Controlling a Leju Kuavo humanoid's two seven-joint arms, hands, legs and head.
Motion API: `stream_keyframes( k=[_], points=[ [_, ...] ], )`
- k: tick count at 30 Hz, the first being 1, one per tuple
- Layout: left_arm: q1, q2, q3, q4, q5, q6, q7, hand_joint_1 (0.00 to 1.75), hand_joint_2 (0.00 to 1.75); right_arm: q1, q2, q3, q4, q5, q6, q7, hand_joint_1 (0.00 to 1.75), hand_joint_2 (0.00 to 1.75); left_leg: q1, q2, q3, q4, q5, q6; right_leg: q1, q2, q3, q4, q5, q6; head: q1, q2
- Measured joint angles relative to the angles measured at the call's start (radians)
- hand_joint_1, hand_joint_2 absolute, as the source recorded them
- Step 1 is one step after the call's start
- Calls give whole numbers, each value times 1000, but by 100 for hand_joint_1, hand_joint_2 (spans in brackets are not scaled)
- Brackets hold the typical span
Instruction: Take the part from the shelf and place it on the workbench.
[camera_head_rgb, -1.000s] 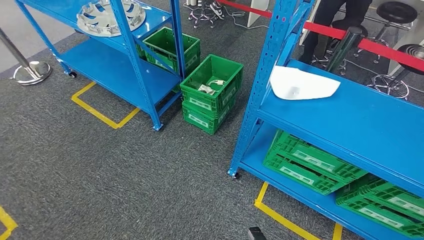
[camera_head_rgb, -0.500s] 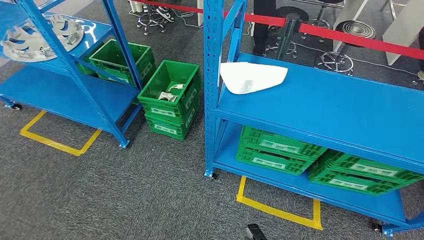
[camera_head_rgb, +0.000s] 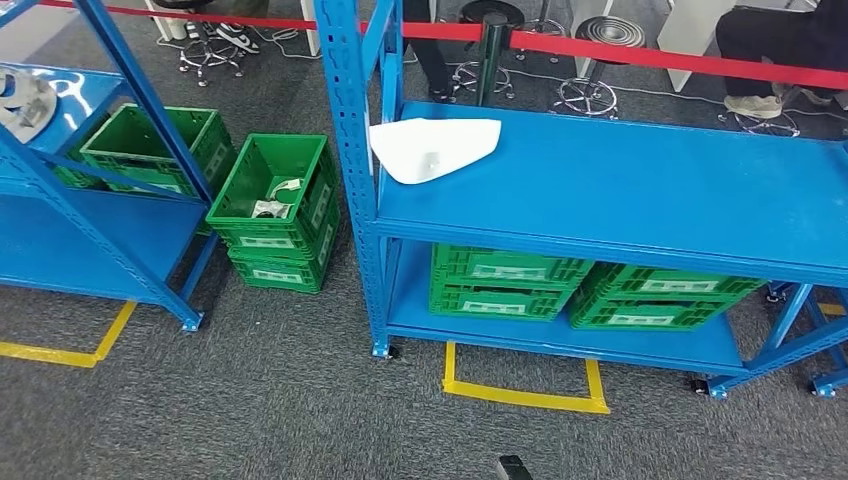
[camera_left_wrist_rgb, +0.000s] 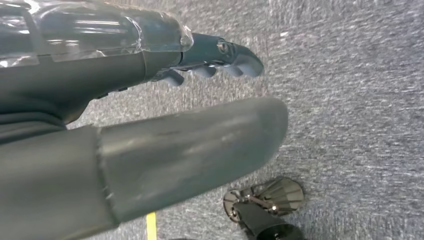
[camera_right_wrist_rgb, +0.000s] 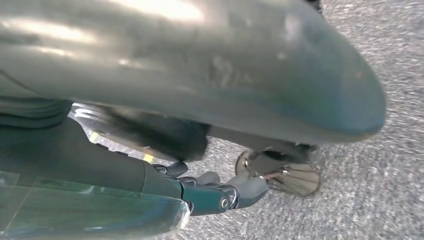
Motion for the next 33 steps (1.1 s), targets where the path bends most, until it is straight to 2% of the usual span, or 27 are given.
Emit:
stream_keyframes(
  k=[1,3,4,5,7,9,10,11,12,13,14,15,16,17,18,19,21,22,23,24,25,26,27,28,30,31,33],
  points=[
    [-1,0,0,0,0,0,0,0,0,-1,0,0,0,0,0,0,0,0,-1,6,2,-2,-2,-5,5,-11,6,-13,-5,-7,-1,0],
    [-2,0,0,0,0,0,0,0,0,0,0,0,0,0,0,0,0,0,-1,16,9,-6,-6,-16,7,1,7,-18,-6,-19,-3,0],
    [-3,0,0,0,0,0,0,0,0,2,-1,0,1,0,0,0,0,0,1,-4,11,-2,-13,-22,5,9,11,-23,-5,-24,-5,0],
    [-3,0,-1,0,0,0,-1,0,0,1,-1,0,1,0,0,0,0,0,3,-35,6,16,-27,-26,3,18,16,-29,-3,-30,-8,0],
    [-2,0,-2,0,0,0,-2,0,0,-3,-1,0,2,-1,0,0,0,0,7,-101,-44,119,-79,-30,0,38,22,-35,-2,-40,-18,0],
    [3,0,-2,1,0,0,-1,0,0,-7,1,0,2,-1,0,0,0,0,6,-109,-122,250,-122,-30,1,65,24,-35,-4,-46,-29,0],
    [4,0,-2,1,0,0,-1,0,0,-6,1,0,2,-2,0,1,0,0,6,-106,-147,282,-118,-30,2,79,27,-34,-6,-47,-34,0],
    [5,1,-2,1,0,0,0,0,0,-4,1,0,3,-2,0,1,0,0,5,-105,-154,275,-93,-29,3,94,30,-33,-8,-47,-37,0],
    [5,1,-2,1,0,0,0,0,0,-3,1,0,3,-3,0,2,0,0,5,-108,-143,231,-52,-26,3,109,34,-32,-11,-45,-40,0],
    [5,2,-2,1,0,0,0,0,0,-3,1,0,3,-4,0,3,0,0,6,-128,-121,165,-7,-22,3,123,38,-29,-15,-43,-43,0],
    [5,3,-3,0,0,0,0,0,0,-3,1,0,2,-5,0,3,0,0,8,-159,-98,105,25,-17,3,136,39,-25,-20,-39,-45,0],
    [5,3,-3,0,0,0,1,0,0,-5,1,0,2,-6,0,4,0,0,9,-183,-79,59,42,-13,2,149,38,-21,-23,-33,-47,0],
    [5,4,-4,1,0,0,1,0,0,-6,1,0,2,-7,0,4,0,0,9,-202,-69,35,45,-9,0,162,35,-19,-25,-26,-47,0],
    [5,4,-5,1,0,0,1,0,0,-7,1,0,2,-7,0,4,0,0,7,-203,-64,29,40,-6,-3,175,31,-19,-25,-19,-46,0],
    [5,3,-5,1,0,0,1,0,0,-7,1,0,2,-7,0,4,0,0,6,-188,-59,24,39,-2,-7,189,29,-21,-24,-13,-46,0],
    [5,2,-5,1,0,0,1,0,0,-6,0,0,3,-7,-1,4,0,0,6,-175,-54,17,39,3,-7,187,27,-20,-25,-7,-45,0],
    [5,2,-5,0,0,0,-1,0,0,-7,-1,1,3,-4,-1,2,0,0,9,-139,-41,3,40,12,-5,142,3,26,-55,5,-35,0],
    [6,2,-5,0,0,0,-2,0,0,-10,-1,3,2,-2,-2,1,0,0,8,-121,-36,-1,39,16,-6,108,-23,78,-83,10,-29,0],
    [7,3,-5,0,0,0,-2,0,0,-13,0,4,2,-1,-2,-1,0,0,7,-103,-33,-2,36,19,-8,86,-58,144,-114,16,-22,0],
    [7,4,-5,0,0,0,-2,0,0,-14,0,5,2,0,-2,-3,0,0,6,-88,-31,-2,33,20,-11,76,-92,206,-138,21,-20,0],
    [7,4,-5,0,0,0,-2,0,0,-13,0,6,2,0,-2,-4,0,0,6,-76,-28,-2,29,19,-14,71,-113,243,-144,25,-19,0],
    [7,4,-5,0,0,0,-3,0,0,-10,0,6,2,0,-2,-4,0,0,6,-67,-25,-2,25,17,-16,68,-116,246,-131,28,-19,0],
    [6,3,-5,0,0,0,-3,0,0,-7,0,7,2,0,-1,-4,0,0,6,-63,-20,-1,22,14,-18,67,-100,210,-99,28,-17,0],
    [5,2,-5,0,0,0,-3,0,0,-4,0,9,2,0,-1,-4,0,0,7,-61,-15,-1,18,10,-18,67,-68,146,-58,26,-14,0],
    [1,1,-5,0,0,0,-3,0,0,-2,-1,13,3,0,0,-4,0,0,7,-63,-9,-1,11,1,-15,67,-5,23,-8,17,-10,0],
    [0,0,-5,0,0,0,-3,0,0,-2,-2,14,3,0,2,-4,0,0,5,-66,-9,1,8,-3,-14,66,12,-10,-1,11,-8,0],
    [-2,0,-5,0,0,0,-3,0,0,-1,-2,15,3,0,6,-3,0,0,2,-72,-10,4,5,-2,-13,61,19,-26,-7,10,-8,0]
  ],
)
